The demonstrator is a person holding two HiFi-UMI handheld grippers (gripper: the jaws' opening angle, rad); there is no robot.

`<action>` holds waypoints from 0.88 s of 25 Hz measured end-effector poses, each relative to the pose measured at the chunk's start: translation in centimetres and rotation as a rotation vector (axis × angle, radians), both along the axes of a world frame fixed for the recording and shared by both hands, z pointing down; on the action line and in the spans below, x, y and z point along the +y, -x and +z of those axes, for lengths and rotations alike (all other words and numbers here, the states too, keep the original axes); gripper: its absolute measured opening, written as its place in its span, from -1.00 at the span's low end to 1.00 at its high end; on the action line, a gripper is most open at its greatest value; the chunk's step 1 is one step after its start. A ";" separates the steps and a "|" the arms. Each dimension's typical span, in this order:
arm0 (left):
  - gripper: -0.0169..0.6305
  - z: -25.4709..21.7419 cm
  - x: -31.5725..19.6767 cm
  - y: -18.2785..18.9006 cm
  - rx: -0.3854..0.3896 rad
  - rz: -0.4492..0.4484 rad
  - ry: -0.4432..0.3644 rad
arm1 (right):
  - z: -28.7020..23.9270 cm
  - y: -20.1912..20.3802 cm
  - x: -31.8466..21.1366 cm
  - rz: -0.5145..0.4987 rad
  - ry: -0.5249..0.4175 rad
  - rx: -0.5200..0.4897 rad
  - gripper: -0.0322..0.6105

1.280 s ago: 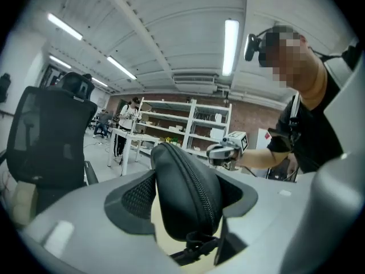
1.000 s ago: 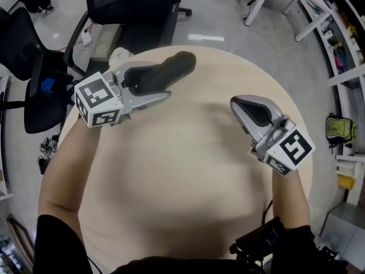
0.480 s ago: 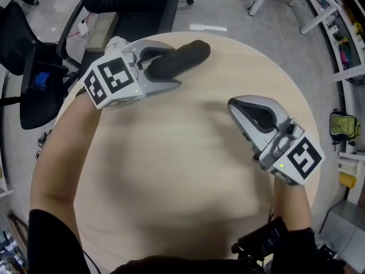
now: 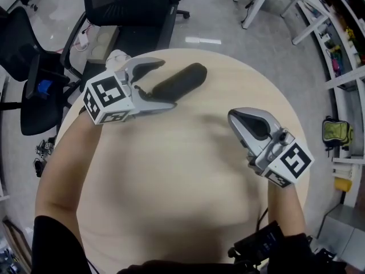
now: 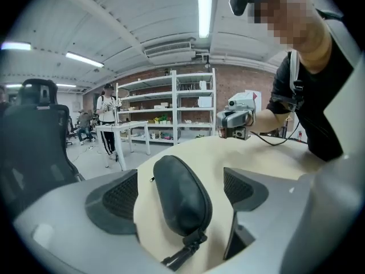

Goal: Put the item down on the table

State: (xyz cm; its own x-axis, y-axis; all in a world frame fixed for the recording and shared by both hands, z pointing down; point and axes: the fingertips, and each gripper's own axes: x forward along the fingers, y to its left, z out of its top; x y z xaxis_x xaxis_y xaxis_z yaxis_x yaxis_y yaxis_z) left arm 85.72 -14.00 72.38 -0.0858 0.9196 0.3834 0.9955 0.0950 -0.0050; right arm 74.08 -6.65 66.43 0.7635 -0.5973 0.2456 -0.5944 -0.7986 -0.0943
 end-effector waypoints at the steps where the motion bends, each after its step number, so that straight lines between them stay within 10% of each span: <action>1: 0.46 -0.8 -0.4 0.3 -0.017 -0.012 0.021 | -0.2 0.3 0.3 0.013 -0.003 -0.006 -0.85; 7: 0.40 -6.9 -4.9 5.0 -0.198 -0.103 0.220 | -2.4 3.6 0.7 0.084 -0.026 -0.063 -0.85; 17: -0.75 -16.9 -14.8 17.5 -0.310 -0.265 0.463 | -10.3 11.9 -0.5 0.140 -0.032 -0.094 -0.85; 22: -0.95 -21.9 -20.1 21.2 -0.379 -0.379 0.544 | -15.1 15.5 -3.1 0.151 -0.033 -0.071 -0.86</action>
State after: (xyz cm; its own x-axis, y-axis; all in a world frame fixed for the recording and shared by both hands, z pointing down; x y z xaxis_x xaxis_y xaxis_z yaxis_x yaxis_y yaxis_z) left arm 64.51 -34.11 50.46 0.2380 0.9633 -0.1244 0.9024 -0.1720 0.3951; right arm 58.61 -9.73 51.30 0.8269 -0.4851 0.2842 -0.4584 -0.8744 -0.1589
